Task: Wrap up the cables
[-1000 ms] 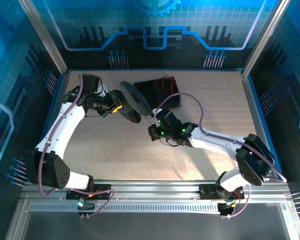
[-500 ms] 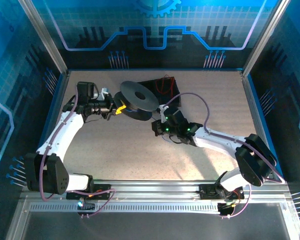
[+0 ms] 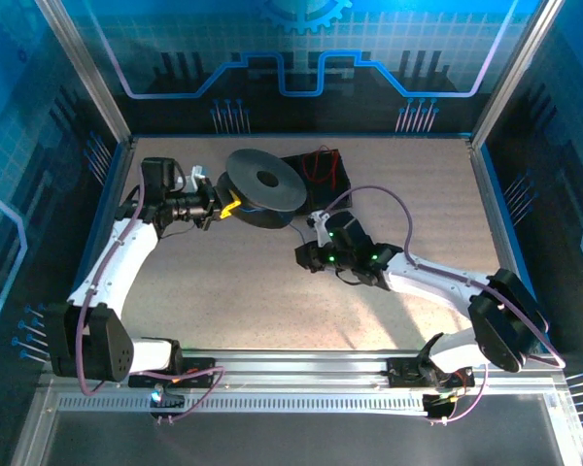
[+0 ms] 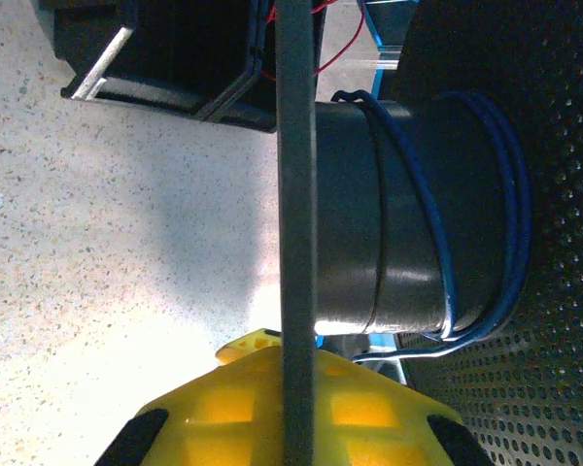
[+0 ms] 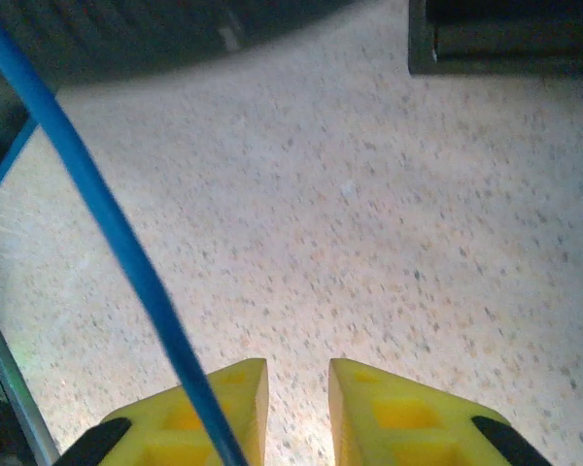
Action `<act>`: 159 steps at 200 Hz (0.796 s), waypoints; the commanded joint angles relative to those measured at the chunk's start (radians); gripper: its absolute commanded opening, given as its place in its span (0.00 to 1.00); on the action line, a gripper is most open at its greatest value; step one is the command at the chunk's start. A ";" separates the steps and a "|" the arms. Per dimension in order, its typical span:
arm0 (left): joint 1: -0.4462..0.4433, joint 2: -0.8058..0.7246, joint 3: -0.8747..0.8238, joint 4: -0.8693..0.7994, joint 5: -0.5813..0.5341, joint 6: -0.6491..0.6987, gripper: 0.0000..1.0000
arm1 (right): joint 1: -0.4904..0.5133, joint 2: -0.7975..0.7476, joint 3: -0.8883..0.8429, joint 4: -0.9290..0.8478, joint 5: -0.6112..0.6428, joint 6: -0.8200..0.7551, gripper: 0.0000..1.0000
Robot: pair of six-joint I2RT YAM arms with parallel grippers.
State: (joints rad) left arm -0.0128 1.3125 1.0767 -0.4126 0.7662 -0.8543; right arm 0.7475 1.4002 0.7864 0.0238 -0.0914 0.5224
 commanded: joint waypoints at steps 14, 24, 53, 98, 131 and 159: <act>0.019 -0.042 0.044 0.073 0.064 0.040 0.00 | -0.019 -0.040 -0.057 -0.048 -0.013 -0.009 0.25; 0.019 -0.044 0.046 0.064 0.058 0.049 0.00 | -0.022 -0.054 -0.070 -0.045 -0.014 -0.004 0.25; 0.019 -0.045 0.049 0.050 0.058 0.066 0.00 | -0.048 -0.099 -0.110 -0.050 -0.018 0.009 0.25; -0.029 -0.046 0.122 -0.086 0.091 0.249 0.00 | -0.197 -0.145 -0.157 -0.114 -0.059 0.040 0.00; -0.217 -0.036 0.222 -0.290 0.044 0.462 0.00 | -0.392 -0.093 -0.108 -0.162 -0.154 -0.036 0.00; -0.311 -0.044 0.229 -0.325 0.050 0.517 0.00 | -0.537 -0.019 -0.041 -0.146 -0.325 -0.060 0.00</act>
State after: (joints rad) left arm -0.2806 1.3121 1.2499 -0.6582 0.7330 -0.4728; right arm 0.3408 1.3117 0.7040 -0.0299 -0.3332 0.4820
